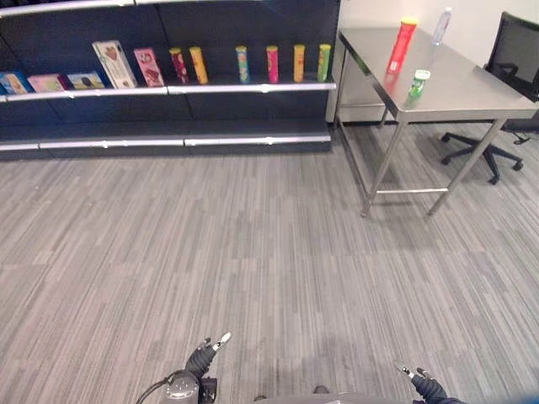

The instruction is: Put the goods on the table back onto the shelves and tidy them up.

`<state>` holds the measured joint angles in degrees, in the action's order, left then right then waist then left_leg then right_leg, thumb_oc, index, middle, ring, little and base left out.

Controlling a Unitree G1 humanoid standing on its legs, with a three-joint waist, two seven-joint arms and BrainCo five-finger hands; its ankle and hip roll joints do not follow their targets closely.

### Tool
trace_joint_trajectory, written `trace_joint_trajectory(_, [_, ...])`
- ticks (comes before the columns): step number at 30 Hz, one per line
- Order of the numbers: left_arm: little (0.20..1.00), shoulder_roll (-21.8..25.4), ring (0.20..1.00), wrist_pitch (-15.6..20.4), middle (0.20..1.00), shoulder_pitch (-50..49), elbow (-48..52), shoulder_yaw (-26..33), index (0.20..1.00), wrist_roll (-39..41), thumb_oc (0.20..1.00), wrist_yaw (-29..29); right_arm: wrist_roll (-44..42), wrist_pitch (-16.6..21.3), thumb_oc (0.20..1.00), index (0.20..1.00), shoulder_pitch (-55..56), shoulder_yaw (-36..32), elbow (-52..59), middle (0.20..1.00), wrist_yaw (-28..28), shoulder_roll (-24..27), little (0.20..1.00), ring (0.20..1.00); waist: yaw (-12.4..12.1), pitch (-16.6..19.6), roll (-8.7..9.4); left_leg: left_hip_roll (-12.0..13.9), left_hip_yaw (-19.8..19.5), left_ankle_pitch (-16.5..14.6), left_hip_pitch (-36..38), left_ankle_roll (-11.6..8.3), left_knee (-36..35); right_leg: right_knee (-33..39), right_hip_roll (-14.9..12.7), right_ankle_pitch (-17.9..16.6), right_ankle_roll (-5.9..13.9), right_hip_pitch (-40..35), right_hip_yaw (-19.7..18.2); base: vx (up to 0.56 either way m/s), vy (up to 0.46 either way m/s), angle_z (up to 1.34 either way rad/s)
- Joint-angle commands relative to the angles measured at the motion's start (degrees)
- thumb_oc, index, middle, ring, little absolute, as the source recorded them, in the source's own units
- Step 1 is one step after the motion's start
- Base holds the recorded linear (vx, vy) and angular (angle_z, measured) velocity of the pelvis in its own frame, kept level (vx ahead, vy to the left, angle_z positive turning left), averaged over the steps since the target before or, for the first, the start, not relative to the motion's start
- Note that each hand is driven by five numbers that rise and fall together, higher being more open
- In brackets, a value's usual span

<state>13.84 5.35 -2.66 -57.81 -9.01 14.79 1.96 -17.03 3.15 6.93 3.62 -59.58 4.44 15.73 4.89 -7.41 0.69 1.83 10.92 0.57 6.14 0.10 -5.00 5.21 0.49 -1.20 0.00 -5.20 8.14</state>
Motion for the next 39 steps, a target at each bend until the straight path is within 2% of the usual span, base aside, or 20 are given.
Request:
trace_joint_trajectory(1, [1.000,1.78,1.000,2.04,1.000,2.47,-0.23,0.36,1.000,-0.27,1.000,0.19,-1.05,1.62,1.000,1.000,-3.48,-0.38,-0.02,1.000,0.40,1.39,1.000,1.000,1.33,-2.09,0.13,3.34,0.99,-2.37,2.30,-4.71,0.03,-0.21,-4.74,4.96,7.09,-2.55,0.62,0.00,0.000,0.00])
trace_joint_trajectory(12, [1.000,1.61,1.000,1.52,1.000,2.87,-1.59,-0.27,1.000,-1.78,1.000,0.38,-0.51,1.31,1.000,1.000,-3.57,0.25,-0.85,1.000,0.41,1.23,1.000,1.000,1.47,-2.19,0.07,3.50,1.08,-2.29,2.40,-4.77,0.05,-0.33,-4.56,5.08,6.88,-2.57,0.51,0.00,-0.001,0.00])
trace_joint_trajectory(18, [1.000,2.37,1.000,1.32,1.000,3.26,-2.58,-0.47,1.000,-2.89,1.000,-0.26,0.25,1.12,1.000,1.000,-3.49,1.12,0.20,1.000,-0.43,1.55,1.000,1.000,1.95,-2.97,0.26,4.35,1.02,-2.53,1.48,-5.26,2.09,-0.87,-3.86,5.58,6.13,-1.78,-0.30,-0.01,-0.076,-0.02])
trace_joint_trajectory(21, [1.000,2.43,1.000,1.16,1.000,3.41,-3.34,-0.03,1.000,-2.30,1.000,-0.26,0.55,1.05,1.000,1.000,-3.26,1.43,0.13,1.000,-0.56,1.41,1.000,1.000,1.93,-3.77,0.77,5.12,0.51,-3.36,-0.76,-5.74,6.41,-1.14,-3.39,6.03,5.39,-1.41,-0.54,-0.03,-0.133,-0.02])
trace_joint_trajectory(22, [1.000,2.37,1.000,1.17,1.000,3.33,-3.37,0.30,1.000,-1.52,1.000,-0.14,0.29,1.16,1.000,1.000,-3.24,1.50,-0.03,1.000,-0.54,1.50,1.000,1.000,1.74,-4.67,1.23,5.59,-0.16,-4.00,-2.98,-6.09,10.95,-1.48,-2.98,6.54,4.64,-1.41,-0.64,-0.02,-0.136,0.01])
trace_joint_trajectory(23, [1.000,2.38,1.000,1.17,1.000,3.35,-3.37,0.30,1.000,-1.51,1.000,-0.14,0.29,1.17,1.000,1.000,-3.26,1.50,-0.04,1.000,-0.54,1.49,1.000,1.000,1.79,-4.66,1.21,5.63,-0.23,-4.11,-3.14,-6.10,11.18,-1.49,-2.96,6.55,4.63,-1.38,-0.59,-0.02,-0.187,0.00])
trace_joint_trajectory(24, [1.000,2.23,1.000,1.19,1.000,3.42,-3.07,0.50,1.000,-0.57,1.000,0.06,0.03,1.27,1.000,1.000,-3.33,1.57,0.51,1.000,-0.39,1.92,1.000,1.000,1.15,-5.98,1.90,5.50,-2.16,-3.38,-6.59,-6.12,17.83,-1.94,-2.68,6.95,3.60,-1.60,-1.15,0.00,-0.094,0.00])
trace_joint_trajectory(25, [1.000,2.24,1.000,1.19,1.000,3.43,-3.07,0.50,1.000,-0.57,1.000,0.06,0.03,1.27,1.000,1.000,-3.34,1.57,0.51,1.000,-0.39,1.92,1.000,1.000,1.23,-5.95,1.85,5.57,-2.29,-3.54,-6.86,-6.14,18.19,-1.96,-2.62,6.96,3.59,-1.54,-1.06,-0.01,-0.154,0.03])
trace_joint_trajectory(27, [1.000,1.88,1.000,1.41,1.000,3.95,-3.38,0.71,1.000,0.92,1.000,0.53,-0.80,1.60,1.000,1.000,-3.76,1.51,1.31,1.000,-0.09,2.41,1.000,1.000,0.54,-7.39,2.56,3.94,-6.07,-0.99,-12.49,-6.12,24.71,-2.21,-2.60,7.23,2.79,-1.82,-1.23,0.03,-0.123,-0.02])
trace_joint_trajectory(28, [1.000,1.67,1.000,1.32,1.000,4.04,-4.03,0.98,1.000,1.40,1.000,0.52,-0.98,1.54,1.000,1.000,-3.91,1.44,1.31,1.000,-0.03,2.52,1.000,1.000,0.21,-7.54,2.75,2.94,-6.55,-1.17,-14.63,-5.77,24.74,-2.02,-2.66,7.51,2.79,-1.98,-1.40,0.13,-0.084,-0.01])
trace_joint_trajectory(29, [1.000,1.47,1.000,1.14,1.000,3.71,-4.31,1.14,1.000,1.67,1.000,0.38,-1.18,1.38,1.000,1.000,-3.83,1.28,1.61,1.000,-0.10,2.78,1.000,1.000,-0.02,-7.41,2.88,2.26,-6.39,-2.42,-16.31,-5.09,23.00,-1.53,-2.75,8.00,3.08,-2.51,-1.54,0.19,-0.035,0.16])
trace_joint_trajectory(30, [1.000,1.12,1.000,1.02,1.000,3.43,-5.11,1.20,1.000,1.53,1.000,0.27,-1.64,1.53,1.000,1.000,-4.01,1.30,1.81,1.000,-0.29,3.03,1.000,1.000,-0.33,-7.35,2.91,2.52,-5.79,-1.90,-17.85,-4.83,20.93,-1.10,-2.64,8.40,3.36,-3.02,-1.83,0.24,0.008,0.09])
trace_joint_trajectory(33, [1.000,1.00,1.000,0.92,1.000,2.17,-5.56,0.77,1.000,0.72,1.000,-0.37,-1.49,1.68,1.000,1.000,-4.55,1.77,2.30,1.000,0.04,3.82,1.000,1.000,-1.82,-7.60,1.74,4.57,-4.11,4.78,-22.29,-5.49,12.05,-0.44,-1.93,10.78,3.65,-5.46,-2.50,0.31,0.046,0.01])
trace_joint_trajectory(36, [1.000,0.98,1.000,0.86,1.000,1.63,-6.20,1.39,1.000,0.06,1.000,-0.35,-1.38,1.89,1.000,1.000,-5.62,1.72,1.90,1.000,0.36,4.00,1.000,1.000,-3.38,-7.41,1.36,5.42,-1.26,7.27,-24.89,-6.07,2.90,-0.21,-1.70,13.00,4.25,-8.69,-4.53,0.42,0.069,-0.17])
trace_joint_trajectory(38, [1.000,0.78,1.000,0.67,1.000,0.54,-7.32,2.43,1.000,-0.62,1.000,-0.62,-0.48,1.69,1.000,1.000,-5.96,1.88,1.46,1.000,-0.05,3.94,1.000,1.000,-4.42,-6.06,0.70,5.80,-0.18,8.04,-24.14,-6.03,0.76,-0.21,-1.54,14.24,4.79,-10.64,-6.81,0.48,0.147,-0.72])
trace_joint_trajectory(39, [1.000,0.56,1.000,0.64,1.000,0.08,-7.94,2.71,1.000,-0.82,1.000,-0.61,0.14,1.64,1.000,1.000,-5.76,1.97,1.22,1.000,-0.27,3.80,1.000,1.000,-4.87,-5.64,0.32,5.76,-0.58,10.36,-23.75,-6.07,1.07,-0.21,-1.78,14.61,5.06,-11.60,-7.45,0.50,0.194,-0.99])
